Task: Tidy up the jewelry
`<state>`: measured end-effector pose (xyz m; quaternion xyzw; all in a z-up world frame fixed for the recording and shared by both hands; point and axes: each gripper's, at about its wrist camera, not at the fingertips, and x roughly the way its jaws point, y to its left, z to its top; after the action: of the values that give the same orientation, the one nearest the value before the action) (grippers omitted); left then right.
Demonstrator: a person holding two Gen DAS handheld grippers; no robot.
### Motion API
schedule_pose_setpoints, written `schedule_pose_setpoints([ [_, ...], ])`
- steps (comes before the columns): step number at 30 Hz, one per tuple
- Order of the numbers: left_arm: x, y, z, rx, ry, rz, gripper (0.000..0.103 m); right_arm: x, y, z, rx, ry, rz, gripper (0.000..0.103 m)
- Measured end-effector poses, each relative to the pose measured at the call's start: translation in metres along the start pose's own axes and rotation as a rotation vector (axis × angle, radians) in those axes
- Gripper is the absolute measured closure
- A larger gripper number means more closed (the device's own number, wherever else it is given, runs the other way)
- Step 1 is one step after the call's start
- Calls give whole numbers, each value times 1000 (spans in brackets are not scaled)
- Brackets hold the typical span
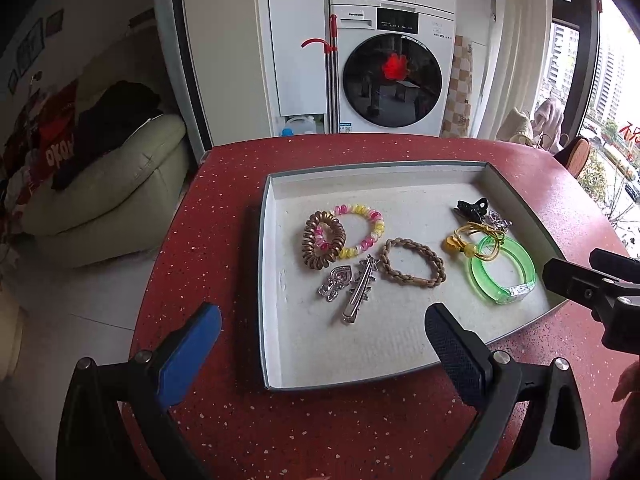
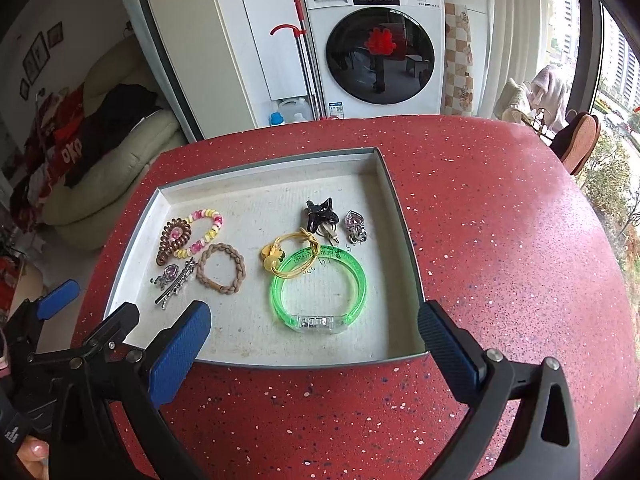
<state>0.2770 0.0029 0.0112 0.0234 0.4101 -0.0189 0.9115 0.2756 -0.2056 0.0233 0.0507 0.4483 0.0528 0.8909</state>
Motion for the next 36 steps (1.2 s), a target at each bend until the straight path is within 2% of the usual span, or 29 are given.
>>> schedule_pose_setpoints([
  [13, -23, -1, -34, -11, -7, 26, 0, -15, 3, -34, -36, -24, -26, 0],
  [24, -50, -2, -56, -63, -57, 1, 0, -39, 3, -63, -31, -117, -41, 0],
  [36, -69, -5, -72, -59, -126, 43, 0, -65, 14, -81, -72, -232, -57, 0],
])
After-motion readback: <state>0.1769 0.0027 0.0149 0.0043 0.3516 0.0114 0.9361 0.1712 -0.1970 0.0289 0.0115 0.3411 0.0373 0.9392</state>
